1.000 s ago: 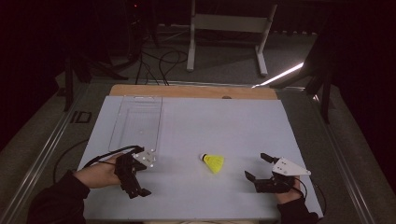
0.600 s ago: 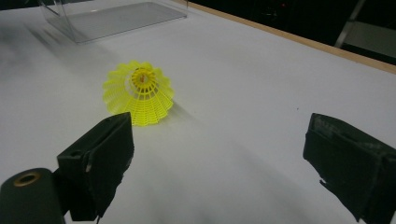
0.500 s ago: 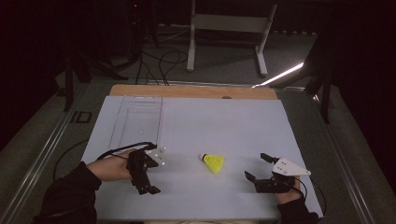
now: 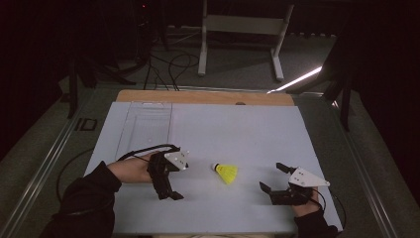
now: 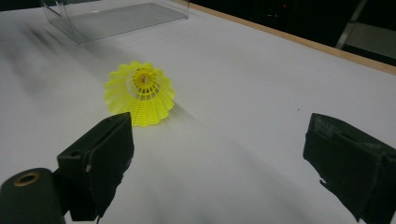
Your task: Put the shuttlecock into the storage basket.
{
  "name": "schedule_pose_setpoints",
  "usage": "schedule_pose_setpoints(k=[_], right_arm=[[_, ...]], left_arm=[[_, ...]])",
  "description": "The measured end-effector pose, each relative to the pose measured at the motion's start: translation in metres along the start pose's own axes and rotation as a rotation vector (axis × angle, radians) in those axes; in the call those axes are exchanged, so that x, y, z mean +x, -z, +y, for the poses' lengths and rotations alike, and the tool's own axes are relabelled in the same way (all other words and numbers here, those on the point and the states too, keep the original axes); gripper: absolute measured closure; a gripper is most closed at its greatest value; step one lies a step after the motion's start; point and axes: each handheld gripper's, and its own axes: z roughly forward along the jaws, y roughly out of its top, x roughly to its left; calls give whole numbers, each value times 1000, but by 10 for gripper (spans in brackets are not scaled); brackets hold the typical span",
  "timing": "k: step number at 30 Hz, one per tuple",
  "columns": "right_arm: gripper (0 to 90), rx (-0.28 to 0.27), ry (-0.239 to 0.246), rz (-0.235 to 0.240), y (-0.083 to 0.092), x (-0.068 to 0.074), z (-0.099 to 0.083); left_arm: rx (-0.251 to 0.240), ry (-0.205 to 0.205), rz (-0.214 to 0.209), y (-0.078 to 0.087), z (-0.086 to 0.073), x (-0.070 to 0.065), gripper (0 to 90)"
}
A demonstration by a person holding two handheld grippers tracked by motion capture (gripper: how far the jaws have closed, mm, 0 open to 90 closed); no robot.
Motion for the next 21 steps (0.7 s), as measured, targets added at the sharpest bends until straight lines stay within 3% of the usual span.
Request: schedule_pose_setpoints(k=[4, 7, 9, 15, 21], right_arm=[[86, -3, -2, 0, 0, 0, 0], [86, -4, -3, 2, 0, 0, 0], [86, -3, 0, 1, 0, 0, 0], [86, -3, 1, 3, 0, 0, 0], [86, -5, 1, 6, 0, 0, 0]], left_arm=[[-26, 2, -4, -4, 7, 6, 1], [-72, -3, 11, -4, 10, 10, 1], [-124, 15, 14, -3, 13, 16, 1], [-158, 47, 15, -2, 18, 27, 1], [-176, 27, 21, -4, 25, 36, 0]])
